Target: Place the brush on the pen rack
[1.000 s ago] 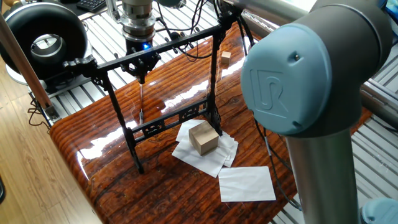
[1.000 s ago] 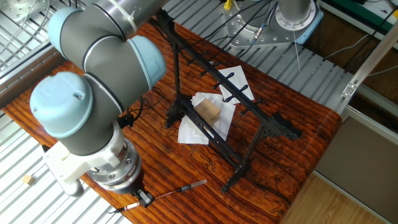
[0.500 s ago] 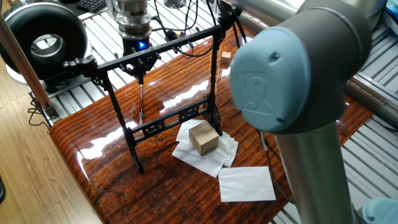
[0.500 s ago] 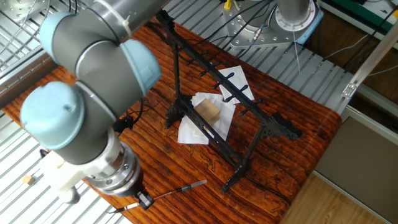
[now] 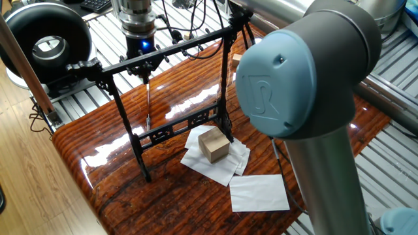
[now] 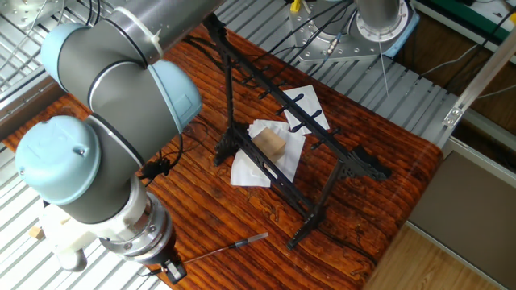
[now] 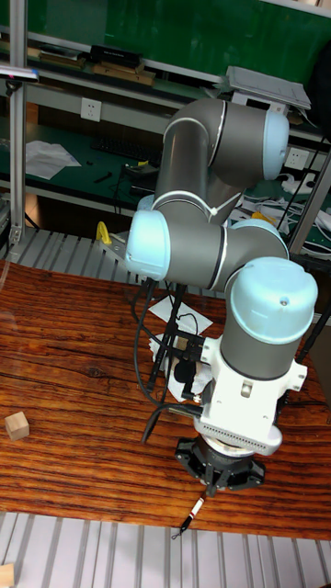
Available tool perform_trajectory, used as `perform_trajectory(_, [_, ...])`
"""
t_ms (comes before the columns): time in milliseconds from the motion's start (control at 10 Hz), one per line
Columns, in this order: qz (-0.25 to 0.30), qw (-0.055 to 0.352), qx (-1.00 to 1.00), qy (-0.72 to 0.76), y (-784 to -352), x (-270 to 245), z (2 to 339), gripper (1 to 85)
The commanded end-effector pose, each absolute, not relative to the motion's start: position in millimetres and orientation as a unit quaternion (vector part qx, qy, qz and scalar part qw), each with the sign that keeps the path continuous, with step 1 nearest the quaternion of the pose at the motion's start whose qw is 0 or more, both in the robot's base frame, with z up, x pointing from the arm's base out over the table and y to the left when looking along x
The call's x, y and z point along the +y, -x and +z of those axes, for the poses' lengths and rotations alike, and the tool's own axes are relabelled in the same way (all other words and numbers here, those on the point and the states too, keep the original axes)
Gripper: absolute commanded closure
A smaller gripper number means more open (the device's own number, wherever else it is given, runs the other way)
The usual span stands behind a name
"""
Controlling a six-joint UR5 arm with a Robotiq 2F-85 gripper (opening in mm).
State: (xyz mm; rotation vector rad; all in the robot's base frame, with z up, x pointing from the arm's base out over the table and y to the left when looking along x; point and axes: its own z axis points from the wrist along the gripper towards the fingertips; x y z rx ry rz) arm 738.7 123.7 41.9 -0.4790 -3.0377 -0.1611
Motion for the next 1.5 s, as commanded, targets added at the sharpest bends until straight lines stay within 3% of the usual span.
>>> perform_trajectory(0, [-0.065,0.029,-0.976,0.205,-747.7,129.9,42.4,84.7])
perform_trajectory(300, [-0.055,0.030,-0.980,0.190,-746.6,124.8,39.2,84.3])
perform_trajectory(700, [-0.088,0.031,-0.984,0.153,-747.0,139.5,35.5,69.7])
perform_trajectory(1400, [-0.062,0.026,-0.991,0.118,-741.6,121.5,38.3,70.7])
